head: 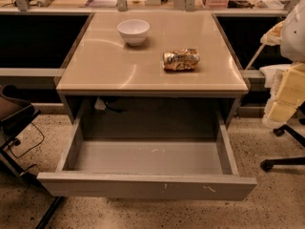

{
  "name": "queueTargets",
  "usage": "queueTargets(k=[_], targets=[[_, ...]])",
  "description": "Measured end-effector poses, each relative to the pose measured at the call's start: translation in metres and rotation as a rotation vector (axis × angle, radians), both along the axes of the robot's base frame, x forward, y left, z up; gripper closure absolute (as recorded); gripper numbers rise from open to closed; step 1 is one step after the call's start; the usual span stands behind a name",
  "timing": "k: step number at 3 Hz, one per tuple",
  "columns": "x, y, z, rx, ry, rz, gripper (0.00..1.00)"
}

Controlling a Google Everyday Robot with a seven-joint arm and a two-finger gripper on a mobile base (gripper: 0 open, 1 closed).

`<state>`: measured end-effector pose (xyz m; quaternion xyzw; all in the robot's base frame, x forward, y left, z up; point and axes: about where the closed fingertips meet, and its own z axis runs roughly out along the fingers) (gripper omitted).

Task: Place orange can into top drawer

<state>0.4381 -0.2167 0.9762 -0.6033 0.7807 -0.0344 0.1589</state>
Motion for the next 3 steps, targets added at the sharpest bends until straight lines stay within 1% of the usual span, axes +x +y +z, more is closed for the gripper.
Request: queueTargets(k=[1, 2, 3], targets=[[0.000, 0.000, 0.000, 0.000, 0.000, 0.000, 0.00], [0.017, 0.005, 0.003, -0.001, -0.029, 0.018, 0.00], [0.061, 0.016, 0.000, 0.014, -0.050, 0.049, 0.00]])
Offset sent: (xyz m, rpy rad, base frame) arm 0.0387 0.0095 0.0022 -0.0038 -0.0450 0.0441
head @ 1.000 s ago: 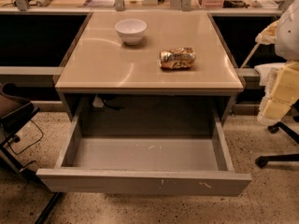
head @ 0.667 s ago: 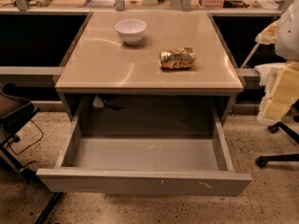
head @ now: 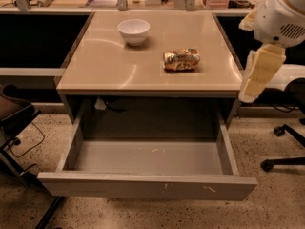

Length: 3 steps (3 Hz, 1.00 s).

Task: Place orange can into top drawer

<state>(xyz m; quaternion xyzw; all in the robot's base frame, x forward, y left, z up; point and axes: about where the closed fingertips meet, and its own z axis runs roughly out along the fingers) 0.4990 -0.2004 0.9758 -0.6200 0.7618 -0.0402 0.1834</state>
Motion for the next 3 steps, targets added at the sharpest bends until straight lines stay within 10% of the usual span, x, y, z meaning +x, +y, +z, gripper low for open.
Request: queueTargets(k=[2, 3], targets=[[0.115, 0.041, -0.031, 0.083, 0.020, 0.059, 0.00], [0.115, 0.041, -0.031, 0.083, 0.020, 0.059, 0.00]])
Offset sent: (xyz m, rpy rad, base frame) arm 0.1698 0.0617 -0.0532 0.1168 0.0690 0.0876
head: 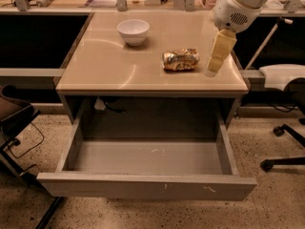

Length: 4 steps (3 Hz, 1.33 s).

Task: Place orange can into top drawer

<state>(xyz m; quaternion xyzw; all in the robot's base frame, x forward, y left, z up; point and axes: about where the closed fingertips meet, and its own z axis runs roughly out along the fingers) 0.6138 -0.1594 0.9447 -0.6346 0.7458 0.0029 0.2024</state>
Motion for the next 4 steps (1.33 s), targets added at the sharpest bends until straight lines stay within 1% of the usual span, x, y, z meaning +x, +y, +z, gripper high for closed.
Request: queueTargets(k=[1, 2, 3, 4], targets=[[0.027, 0.018, -0.006, 0.066, -0.025, 0.068, 0.00], [0.075, 0.051, -0.024, 0.192, -0.029, 0.145, 0.00], [0.112, 0.075, -0.045, 0.284, -0.008, 0.178, 0.00], [0.128, 0.084, -0.070, 0.329, 0.033, 0.179, 0.00]])
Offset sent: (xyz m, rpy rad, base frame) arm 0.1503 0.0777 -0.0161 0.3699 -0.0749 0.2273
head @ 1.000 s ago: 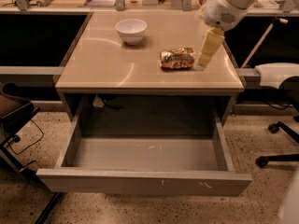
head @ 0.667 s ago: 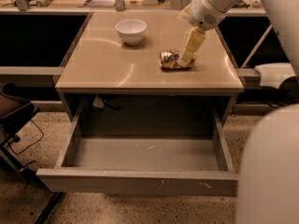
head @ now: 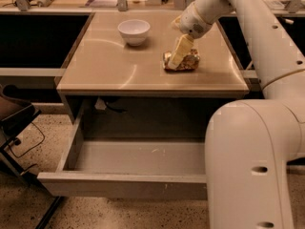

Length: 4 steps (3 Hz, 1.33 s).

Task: Place orange can into top drawer

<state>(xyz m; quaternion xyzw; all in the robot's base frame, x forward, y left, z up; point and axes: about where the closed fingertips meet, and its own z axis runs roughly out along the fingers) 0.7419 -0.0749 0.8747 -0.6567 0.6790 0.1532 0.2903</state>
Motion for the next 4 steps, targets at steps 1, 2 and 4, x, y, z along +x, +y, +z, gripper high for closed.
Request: queueTargets(k=[1, 2, 4], targets=[[0.0130, 0.0019, -0.0457, -0.014, 0.089, -0.024, 0.00], [0.0134, 0.0019, -0.0464, -0.015, 0.090, -0.024, 0.00], [0.0134, 0.0019, -0.0464, -0.015, 0.090, -0.024, 0.42]])
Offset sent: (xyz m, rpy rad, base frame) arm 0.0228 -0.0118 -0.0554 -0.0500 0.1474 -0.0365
